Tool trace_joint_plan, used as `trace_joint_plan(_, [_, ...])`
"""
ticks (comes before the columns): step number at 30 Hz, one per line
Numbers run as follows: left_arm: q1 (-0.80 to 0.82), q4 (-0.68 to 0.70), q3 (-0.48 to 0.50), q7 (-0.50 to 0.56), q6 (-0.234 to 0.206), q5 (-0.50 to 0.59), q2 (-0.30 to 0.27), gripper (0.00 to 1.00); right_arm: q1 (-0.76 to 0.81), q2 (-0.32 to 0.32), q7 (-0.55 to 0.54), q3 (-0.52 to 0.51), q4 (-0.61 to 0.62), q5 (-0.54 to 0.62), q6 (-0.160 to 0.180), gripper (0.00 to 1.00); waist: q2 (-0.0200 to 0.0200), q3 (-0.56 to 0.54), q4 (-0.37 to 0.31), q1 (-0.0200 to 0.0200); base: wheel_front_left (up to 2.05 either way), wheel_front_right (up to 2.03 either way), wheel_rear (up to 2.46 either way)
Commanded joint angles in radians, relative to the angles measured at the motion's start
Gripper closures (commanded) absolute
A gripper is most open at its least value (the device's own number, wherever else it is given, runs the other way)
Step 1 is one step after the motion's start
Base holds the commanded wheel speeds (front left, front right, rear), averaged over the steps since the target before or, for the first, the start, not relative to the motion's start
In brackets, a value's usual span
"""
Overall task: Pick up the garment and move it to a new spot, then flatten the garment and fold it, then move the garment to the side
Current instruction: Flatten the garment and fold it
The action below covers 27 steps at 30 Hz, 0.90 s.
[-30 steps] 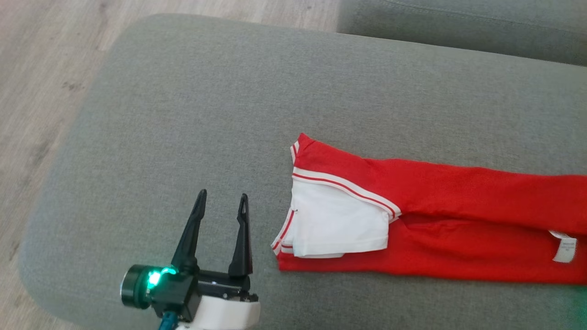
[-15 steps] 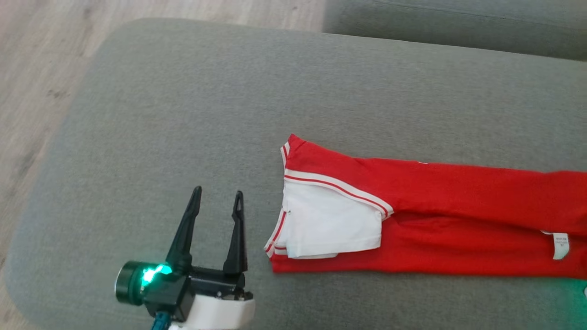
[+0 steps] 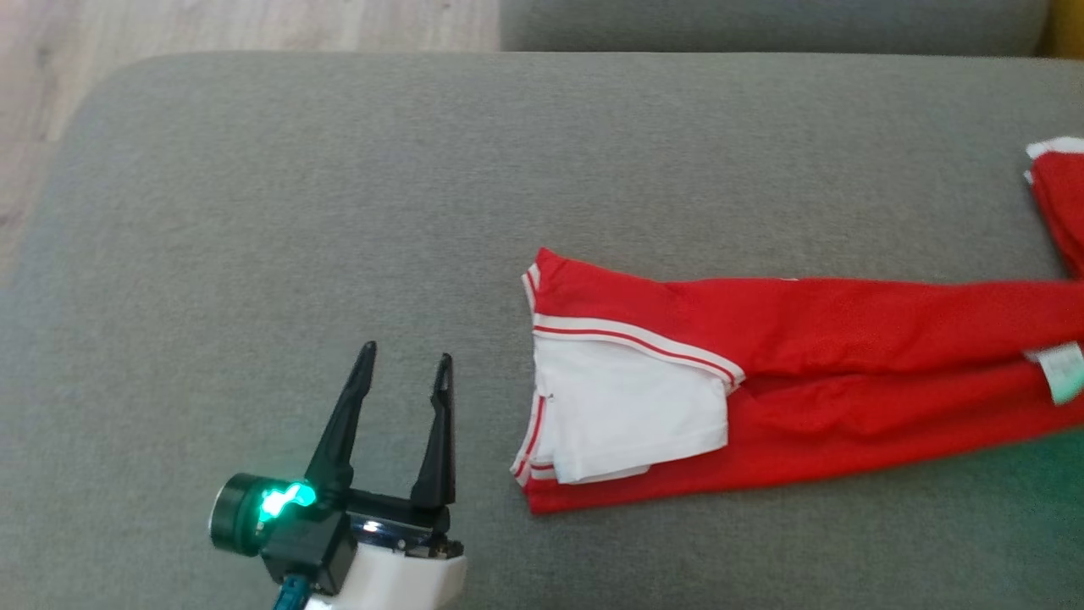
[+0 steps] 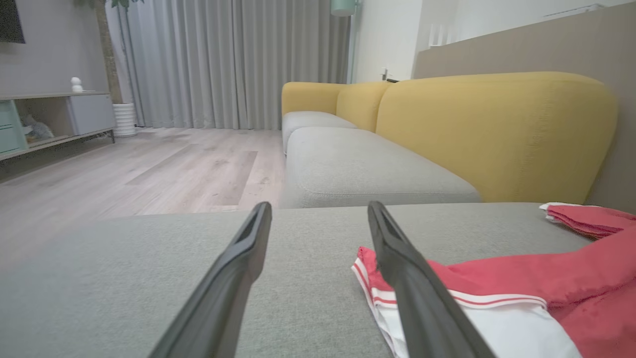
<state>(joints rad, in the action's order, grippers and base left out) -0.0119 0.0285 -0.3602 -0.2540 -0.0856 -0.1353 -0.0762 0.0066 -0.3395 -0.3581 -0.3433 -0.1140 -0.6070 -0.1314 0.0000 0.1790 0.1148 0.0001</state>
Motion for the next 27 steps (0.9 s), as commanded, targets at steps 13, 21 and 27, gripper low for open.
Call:
trace_joint_plan(13, [0.031, 0.002, 0.024, -0.008, 0.030, 0.009, 0.023, 0.00, -0.093, 0.001, -0.058, 0.311, 0.426, -0.032, 0.001, 1.00, 0.0000, -0.023, 0.017, -0.0001, 0.00, 0.00, 0.00])
trace_joint_plan(21, [0.027, -0.011, 0.024, -0.008, 0.033, 0.008, 0.025, 0.00, -0.127, 0.054, -0.082, 0.551, 0.409, -0.017, 0.001, 1.00, 0.0000, -0.039, 0.096, -0.0001, 0.00, 0.00, 0.00])
trace_joint_plan(27, [0.027, -0.016, 0.024, -0.008, 0.036, 0.004, 0.026, 0.00, -0.147, 0.094, -0.059, 0.696, 0.320, -0.018, 0.001, 1.00, 0.0000, -0.042, 0.126, -0.0001, 0.00, 0.00, 0.00])
